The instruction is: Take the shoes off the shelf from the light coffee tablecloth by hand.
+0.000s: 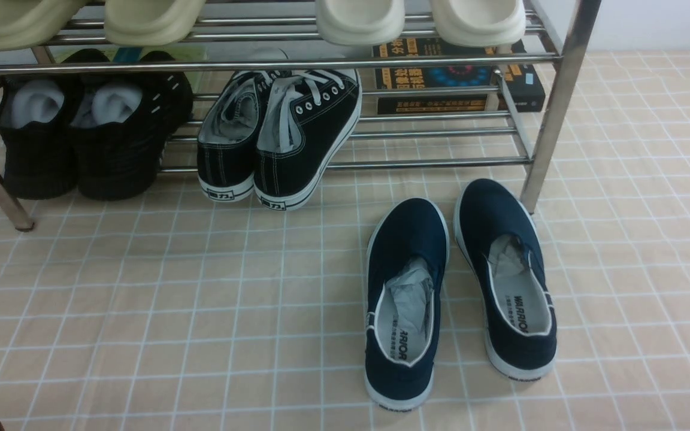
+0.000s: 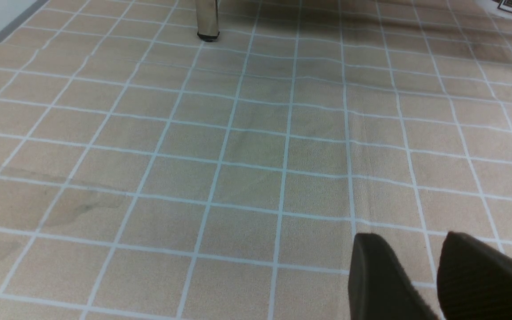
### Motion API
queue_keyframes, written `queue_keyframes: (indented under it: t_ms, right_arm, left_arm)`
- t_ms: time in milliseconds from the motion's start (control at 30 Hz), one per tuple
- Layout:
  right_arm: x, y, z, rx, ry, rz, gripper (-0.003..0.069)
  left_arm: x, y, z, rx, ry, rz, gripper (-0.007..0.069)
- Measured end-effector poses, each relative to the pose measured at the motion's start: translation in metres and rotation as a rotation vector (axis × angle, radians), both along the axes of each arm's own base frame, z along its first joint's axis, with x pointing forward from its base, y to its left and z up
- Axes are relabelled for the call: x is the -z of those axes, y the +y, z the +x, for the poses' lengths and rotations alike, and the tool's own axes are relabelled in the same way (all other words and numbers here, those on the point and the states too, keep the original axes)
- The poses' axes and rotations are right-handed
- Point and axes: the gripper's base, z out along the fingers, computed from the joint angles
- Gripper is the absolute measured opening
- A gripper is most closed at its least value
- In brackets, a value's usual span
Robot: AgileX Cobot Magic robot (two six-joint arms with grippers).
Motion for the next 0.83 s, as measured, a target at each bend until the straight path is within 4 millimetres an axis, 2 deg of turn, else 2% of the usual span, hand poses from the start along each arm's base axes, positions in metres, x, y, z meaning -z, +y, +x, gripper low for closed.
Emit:
queue_keyframes:
  t_ms: [833]
  right_arm:
    - [0.0001,0.0,0.0,0.0,0.001,0.0,0.0134]
  left_arm:
    - [0.0,0.0,0.0,0.0,0.0,0.0,0.024]
